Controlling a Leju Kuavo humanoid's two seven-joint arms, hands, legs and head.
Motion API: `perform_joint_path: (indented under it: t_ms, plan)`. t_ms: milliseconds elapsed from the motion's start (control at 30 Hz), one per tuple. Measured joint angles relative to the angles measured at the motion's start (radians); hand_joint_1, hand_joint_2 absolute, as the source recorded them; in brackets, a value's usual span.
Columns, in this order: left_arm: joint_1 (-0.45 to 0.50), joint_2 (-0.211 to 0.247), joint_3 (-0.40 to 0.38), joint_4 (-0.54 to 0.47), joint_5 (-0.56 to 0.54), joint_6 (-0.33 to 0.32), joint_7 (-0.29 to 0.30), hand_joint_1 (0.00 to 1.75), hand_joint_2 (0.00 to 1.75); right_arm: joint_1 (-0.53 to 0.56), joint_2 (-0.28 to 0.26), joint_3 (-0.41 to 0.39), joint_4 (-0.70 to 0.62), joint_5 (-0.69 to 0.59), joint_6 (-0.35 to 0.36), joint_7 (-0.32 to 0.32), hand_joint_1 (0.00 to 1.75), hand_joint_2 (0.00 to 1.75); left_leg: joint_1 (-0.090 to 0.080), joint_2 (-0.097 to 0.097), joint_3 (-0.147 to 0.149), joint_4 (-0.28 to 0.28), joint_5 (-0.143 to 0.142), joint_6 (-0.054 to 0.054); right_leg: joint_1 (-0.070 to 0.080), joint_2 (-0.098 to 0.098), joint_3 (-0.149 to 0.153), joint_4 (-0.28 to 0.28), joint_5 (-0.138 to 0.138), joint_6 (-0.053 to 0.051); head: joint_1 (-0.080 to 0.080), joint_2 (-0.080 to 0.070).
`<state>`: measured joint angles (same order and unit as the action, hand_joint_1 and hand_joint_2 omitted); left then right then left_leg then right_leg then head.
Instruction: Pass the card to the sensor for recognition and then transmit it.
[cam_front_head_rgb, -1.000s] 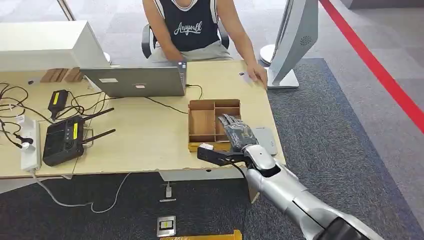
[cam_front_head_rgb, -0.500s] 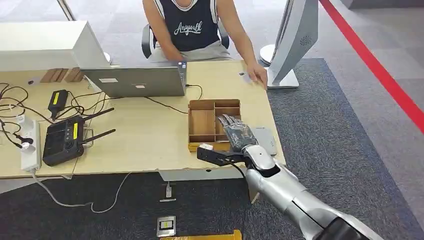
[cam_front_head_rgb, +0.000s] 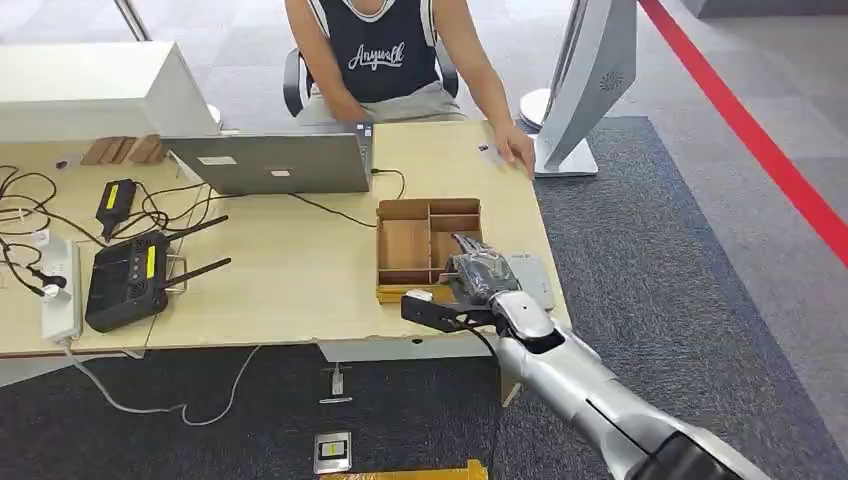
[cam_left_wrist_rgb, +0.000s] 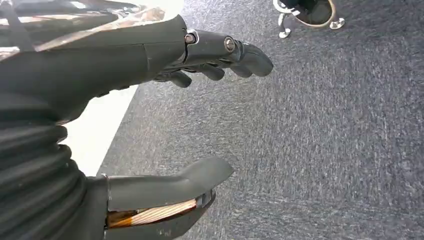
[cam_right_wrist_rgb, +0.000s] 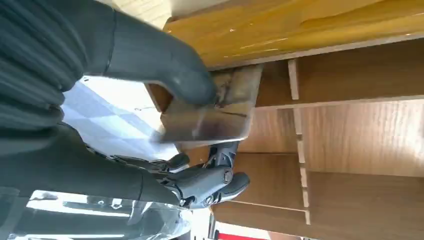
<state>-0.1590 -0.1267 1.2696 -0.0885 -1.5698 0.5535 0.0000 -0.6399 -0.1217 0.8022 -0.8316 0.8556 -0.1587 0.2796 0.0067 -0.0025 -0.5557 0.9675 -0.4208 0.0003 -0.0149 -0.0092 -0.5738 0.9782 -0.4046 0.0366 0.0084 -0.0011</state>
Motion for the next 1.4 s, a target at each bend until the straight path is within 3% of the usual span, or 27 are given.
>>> perform_joint_path:
  t_ms: [1133,1200,1233,1267,1300,1333,1400]
  plan:
    - [0.000,0.000,0.000,0.000,0.000,0.000,-0.003,0.00,1.75,-0.001,-0.006,-0.004,0.004,-0.009,-0.002,0.006,1.75,1.75,0.000,0.000,0.000,0.000,0.000,0.000,0.000,0.000,0.000,0.000,0.000,0.000,0.000,0.000]
    - [0.000,0.000,0.000,0.000,0.000,0.000,-0.006,0.00,1.75,0.000,-0.007,-0.005,0.004,-0.008,-0.021,0.005,1.75,1.75,0.000,0.000,0.000,0.000,0.000,0.000,0.000,0.000,0.000,0.000,0.000,0.000,0.000,0.000]
    - [0.000,0.000,0.000,0.000,0.000,0.001,-0.006,0.00,1.75,0.001,-0.007,-0.007,0.003,0.000,-0.055,0.002,1.75,1.75,0.000,0.000,0.000,0.000,0.000,0.000,0.000,0.000,0.000,0.000,0.000,0.000,0.000,0.000]
    - [0.001,0.000,0.000,0.000,0.000,0.003,-0.006,0.00,1.75,0.001,-0.010,-0.013,-0.009,0.017,-0.136,-0.001,1.75,1.75,0.000,0.000,-0.001,0.000,0.000,0.000,0.000,0.000,0.000,0.000,0.001,0.000,0.000,0.000]
    - [0.001,0.000,0.000,0.000,0.000,0.004,-0.006,0.00,1.75,-0.006,-0.014,-0.020,-0.032,0.024,-0.185,0.016,1.75,1.75,0.000,0.000,-0.001,0.000,0.000,0.000,0.000,0.000,0.000,0.001,0.001,0.000,0.000,0.000]
    - [0.001,0.000,0.000,0.000,0.000,0.006,-0.006,0.00,1.75,-0.025,-0.019,-0.027,-0.076,0.025,-0.182,0.053,1.75,1.75,0.000,0.001,-0.001,0.000,0.000,0.000,-0.001,0.001,-0.001,0.001,0.002,0.000,0.000,0.000]
    - [0.001,-0.001,0.000,0.000,0.000,0.011,-0.011,0.00,1.75,-0.075,-0.035,-0.047,-0.152,0.037,-0.113,0.097,1.75,1.75,-0.001,0.002,0.000,0.000,0.001,0.000,-0.001,0.001,-0.001,0.000,0.002,-0.001,0.000,0.000]
